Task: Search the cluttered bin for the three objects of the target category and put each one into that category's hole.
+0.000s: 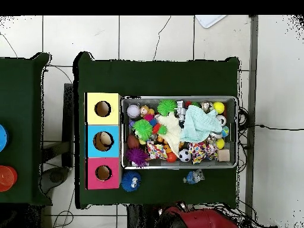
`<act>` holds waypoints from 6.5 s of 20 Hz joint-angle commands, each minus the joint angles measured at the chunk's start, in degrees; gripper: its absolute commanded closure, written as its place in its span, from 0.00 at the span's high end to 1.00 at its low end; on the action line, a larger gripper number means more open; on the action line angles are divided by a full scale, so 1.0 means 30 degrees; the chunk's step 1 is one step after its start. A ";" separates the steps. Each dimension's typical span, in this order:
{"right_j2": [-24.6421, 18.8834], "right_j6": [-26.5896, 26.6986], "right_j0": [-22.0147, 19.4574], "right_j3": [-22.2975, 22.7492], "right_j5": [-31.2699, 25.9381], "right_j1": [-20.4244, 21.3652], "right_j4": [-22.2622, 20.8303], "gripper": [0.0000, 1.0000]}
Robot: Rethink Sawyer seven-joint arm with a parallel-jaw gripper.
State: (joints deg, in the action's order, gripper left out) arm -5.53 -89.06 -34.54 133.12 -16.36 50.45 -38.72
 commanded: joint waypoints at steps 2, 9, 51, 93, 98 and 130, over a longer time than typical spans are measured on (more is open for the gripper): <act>-0.0334 -0.1182 -0.1648 -0.2819 0.2513 -0.2615 -0.1572 1.00; -0.0714 -0.0729 -0.2521 -0.4709 0.2835 -0.4330 -0.2550 1.00; 0.0460 -0.2233 -0.2561 -0.8914 0.3862 -0.6759 -0.2622 1.00; 0.3181 -0.2538 -0.1025 -1.0015 0.5929 -0.9543 -0.0852 0.00; 0.3176 -0.2066 -0.0929 -1.0169 0.5690 -0.9501 -0.1146 0.00; 0.2447 -0.0922 0.0913 -0.4797 0.2703 -0.2762 -0.1194 0.00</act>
State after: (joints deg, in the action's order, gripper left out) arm 7.98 -89.26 -31.10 117.94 -2.57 41.05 -42.83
